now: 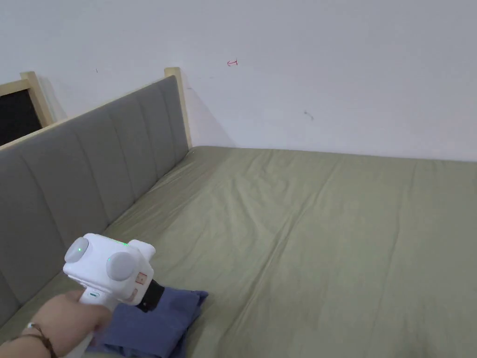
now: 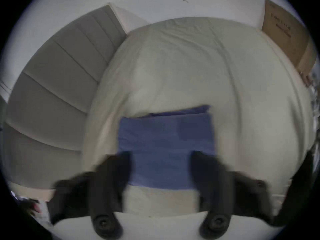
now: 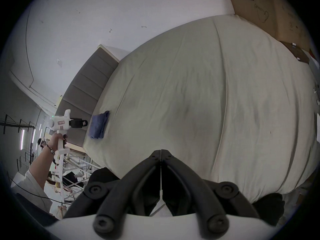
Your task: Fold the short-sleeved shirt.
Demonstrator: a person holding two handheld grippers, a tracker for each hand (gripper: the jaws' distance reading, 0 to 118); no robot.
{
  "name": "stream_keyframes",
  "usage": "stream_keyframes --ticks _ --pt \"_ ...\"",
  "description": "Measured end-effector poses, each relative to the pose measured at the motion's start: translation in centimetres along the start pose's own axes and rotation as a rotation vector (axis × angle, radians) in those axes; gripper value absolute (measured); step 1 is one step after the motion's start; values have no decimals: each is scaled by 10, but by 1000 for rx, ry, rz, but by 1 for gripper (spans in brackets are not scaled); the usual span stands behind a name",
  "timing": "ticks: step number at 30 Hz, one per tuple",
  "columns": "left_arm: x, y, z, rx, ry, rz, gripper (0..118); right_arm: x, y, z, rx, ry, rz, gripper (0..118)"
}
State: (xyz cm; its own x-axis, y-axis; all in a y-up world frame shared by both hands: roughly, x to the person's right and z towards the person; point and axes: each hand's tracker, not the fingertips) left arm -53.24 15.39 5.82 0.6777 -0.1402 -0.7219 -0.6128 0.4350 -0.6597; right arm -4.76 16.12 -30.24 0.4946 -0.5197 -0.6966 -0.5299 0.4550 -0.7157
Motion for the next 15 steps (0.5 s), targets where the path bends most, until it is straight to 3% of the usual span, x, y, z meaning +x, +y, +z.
stream_keyframes --ticks 1,2,6,10,15 --pt "13 -3 5 19 -43 27 8 1 2 0 3 0 8 0" --pt "26 -7 12 67 -59 40 0 1 3 2 5 -2 16 0" --pt "95 -13 59 314 -182 118 0 -13 14 18 125 -107 72 0" --pt "163 -7 114 536 -276 207 0 -34 34 50 328 -112 132 0" --pt "244 -3 172 865 -97 96 0 -69 52 91 686 -192 270 0"
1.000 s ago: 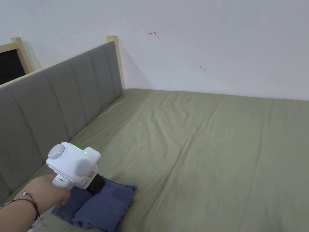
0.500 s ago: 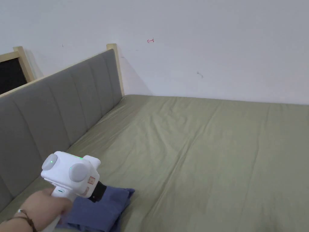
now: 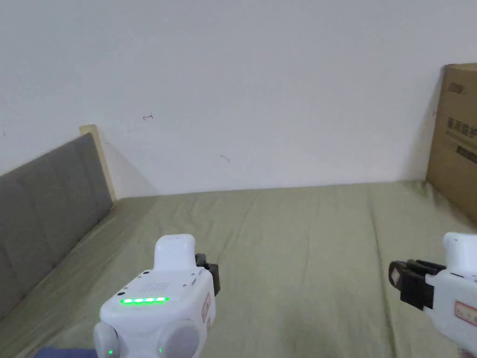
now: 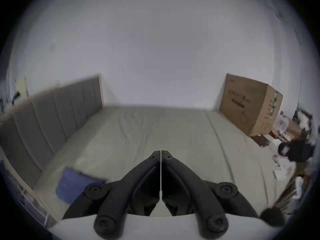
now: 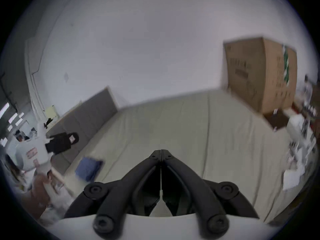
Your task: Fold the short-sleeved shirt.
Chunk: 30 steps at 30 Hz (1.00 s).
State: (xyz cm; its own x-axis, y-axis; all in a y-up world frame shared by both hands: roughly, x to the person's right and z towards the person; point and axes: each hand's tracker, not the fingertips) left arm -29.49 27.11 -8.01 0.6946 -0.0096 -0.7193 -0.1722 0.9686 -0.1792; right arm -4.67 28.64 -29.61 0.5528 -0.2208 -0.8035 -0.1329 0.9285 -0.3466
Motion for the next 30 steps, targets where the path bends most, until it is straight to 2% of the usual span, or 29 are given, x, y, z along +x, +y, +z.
stream_keyframes --ticks 3,5,7,10,11,12,13,14,15,16,18,20,23,30 --pt "33 6 12 167 17 -24 0 -4 10 6 196 -66 112 0" --pt "49 10 16 216 45 -53 0 -5 16 1 180 -76 152 0" --pt "57 12 19 235 41 -72 0 -3 20 -1 188 -80 133 0" --pt "62 13 24 249 53 -51 4 0 20 2 232 -150 97 3" --pt "61 12 25 256 38 -37 18 2 20 2 237 -155 89 16" --pt "60 12 27 255 22 -34 38 4 19 2 238 -160 85 33" --pt "61 12 25 251 14 -41 65 5 19 1 236 -179 86 57" --pt "62 13 24 243 11 -47 99 3 19 0 233 -203 95 87" --pt "64 13 25 237 12 -57 113 3 18 0 242 -214 107 96" --pt "67 11 28 246 16 -65 117 3 16 1 260 -225 132 100" --pt "72 12 32 261 15 -85 117 1 15 1 275 -243 165 107" --pt "76 15 34 254 2 -97 117 1 15 1 273 -248 157 118" --pt "79 17 33 238 -12 -97 117 3 16 2 274 -224 129 118" --pt "78 14 30 239 6 -103 117 3 14 3 265 -217 122 118"
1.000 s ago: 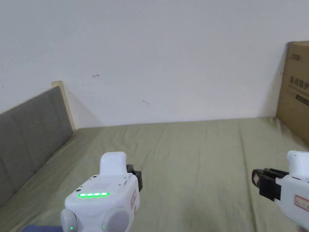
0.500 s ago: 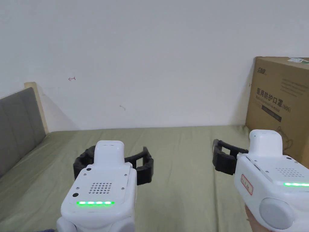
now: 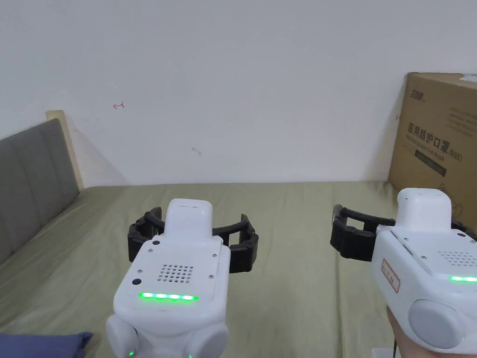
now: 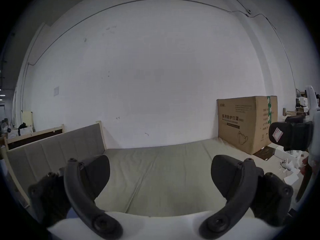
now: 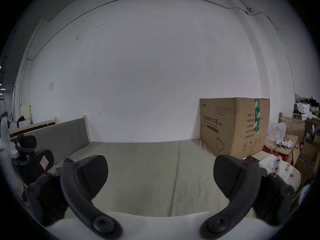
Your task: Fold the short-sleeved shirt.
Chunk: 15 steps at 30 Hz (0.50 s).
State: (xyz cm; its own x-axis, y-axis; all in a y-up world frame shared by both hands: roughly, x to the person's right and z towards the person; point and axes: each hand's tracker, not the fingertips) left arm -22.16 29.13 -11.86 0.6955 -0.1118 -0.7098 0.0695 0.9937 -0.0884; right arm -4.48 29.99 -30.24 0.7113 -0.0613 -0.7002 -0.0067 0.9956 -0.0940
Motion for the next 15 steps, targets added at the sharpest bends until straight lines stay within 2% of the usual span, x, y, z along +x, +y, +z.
stream_keyframes --ticks 15 --pt "-14 -2 -5 -77 -59 123 116 -7 -5 -1 -23 10 10 118"
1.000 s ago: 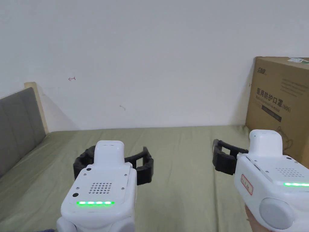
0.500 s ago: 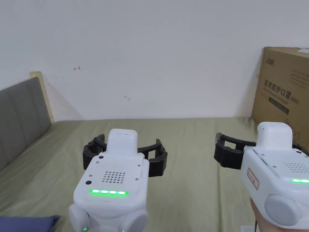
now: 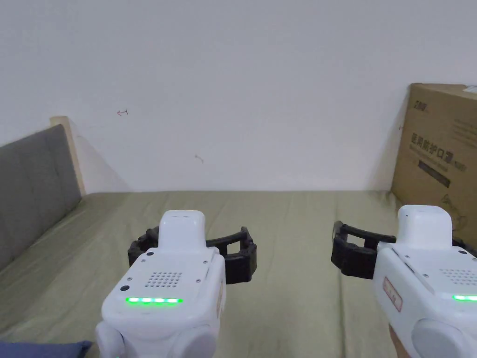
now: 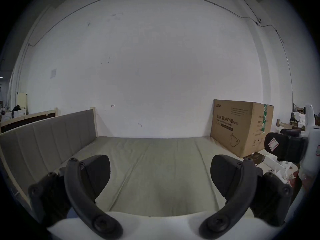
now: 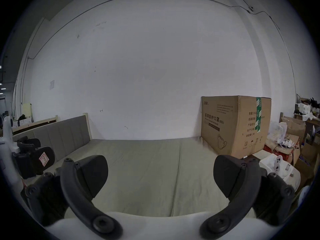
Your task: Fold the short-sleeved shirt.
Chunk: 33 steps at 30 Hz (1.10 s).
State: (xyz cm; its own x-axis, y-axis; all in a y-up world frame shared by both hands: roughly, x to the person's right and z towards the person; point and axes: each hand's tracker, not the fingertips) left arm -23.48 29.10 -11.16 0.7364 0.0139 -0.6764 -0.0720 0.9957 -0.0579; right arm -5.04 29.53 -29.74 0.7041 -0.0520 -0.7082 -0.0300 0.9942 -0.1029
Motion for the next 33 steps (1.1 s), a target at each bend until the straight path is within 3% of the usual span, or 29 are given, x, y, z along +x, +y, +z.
stream_keyframes --ticks 11,33 --pt "1 1 -3 -18 31 15 116 -6 -5 2 -24 9 40 118" --pt "-1 3 5 -18 54 43 116 -8 -10 7 -51 4 27 118"
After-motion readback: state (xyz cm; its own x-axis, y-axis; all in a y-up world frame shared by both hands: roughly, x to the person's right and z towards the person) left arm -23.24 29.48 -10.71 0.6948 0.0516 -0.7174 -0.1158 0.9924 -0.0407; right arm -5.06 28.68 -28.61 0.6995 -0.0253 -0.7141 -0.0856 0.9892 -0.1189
